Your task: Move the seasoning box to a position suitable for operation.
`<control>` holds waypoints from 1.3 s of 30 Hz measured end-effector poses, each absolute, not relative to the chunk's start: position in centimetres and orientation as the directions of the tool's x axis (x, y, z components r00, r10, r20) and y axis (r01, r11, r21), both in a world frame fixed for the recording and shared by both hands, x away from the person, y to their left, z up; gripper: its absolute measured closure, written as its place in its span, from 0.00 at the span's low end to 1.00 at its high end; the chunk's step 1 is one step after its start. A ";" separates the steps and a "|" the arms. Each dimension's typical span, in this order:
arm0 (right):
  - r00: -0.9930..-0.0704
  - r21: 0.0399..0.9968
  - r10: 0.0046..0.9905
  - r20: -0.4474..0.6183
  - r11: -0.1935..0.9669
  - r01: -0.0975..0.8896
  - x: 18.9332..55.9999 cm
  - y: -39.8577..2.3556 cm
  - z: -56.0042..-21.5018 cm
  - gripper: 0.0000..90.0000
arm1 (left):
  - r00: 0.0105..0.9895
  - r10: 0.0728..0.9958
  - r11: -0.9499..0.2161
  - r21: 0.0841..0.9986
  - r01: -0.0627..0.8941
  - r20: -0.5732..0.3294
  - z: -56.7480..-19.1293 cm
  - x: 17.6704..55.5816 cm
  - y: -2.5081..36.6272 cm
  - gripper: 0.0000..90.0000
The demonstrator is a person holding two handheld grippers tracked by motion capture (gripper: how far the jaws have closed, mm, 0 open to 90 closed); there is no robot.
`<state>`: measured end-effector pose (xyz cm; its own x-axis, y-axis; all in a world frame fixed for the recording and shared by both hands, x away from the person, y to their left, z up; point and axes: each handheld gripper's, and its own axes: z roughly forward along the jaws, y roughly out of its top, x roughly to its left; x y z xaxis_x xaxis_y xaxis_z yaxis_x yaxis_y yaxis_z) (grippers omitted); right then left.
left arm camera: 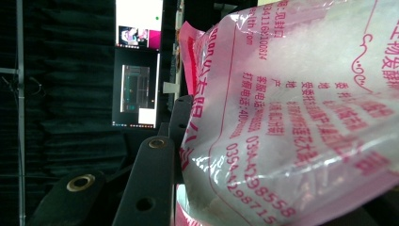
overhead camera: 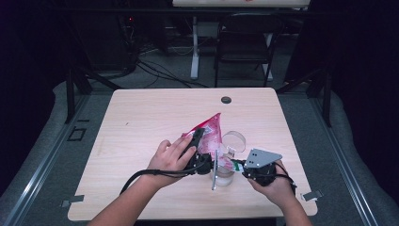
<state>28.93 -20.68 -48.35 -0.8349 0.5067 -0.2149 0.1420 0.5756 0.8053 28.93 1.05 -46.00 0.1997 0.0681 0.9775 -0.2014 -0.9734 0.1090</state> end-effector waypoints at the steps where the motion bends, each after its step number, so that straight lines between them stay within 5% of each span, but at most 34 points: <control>1: -0.835 0.805 0.506 -0.214 0.576 0.142 28.9 -20.7 -48.4 1.00 | 0.200 0.068 -0.974 0.109 -0.201 0.977 -46.0 28.9 1.0 0.79; 39: -0.839 0.798 0.505 -0.204 0.582 0.156 29.2 -21.1 -48.6 1.00 | 0.197 0.063 -0.974 0.104 -0.204 0.978 -45.9 28.8 1.1 0.79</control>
<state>29.19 -21.06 -48.61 -0.8387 0.5049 -0.2042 0.1562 0.5821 0.7980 28.85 1.13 -45.90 0.1967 0.0632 0.9784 -0.2037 -0.9735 0.1039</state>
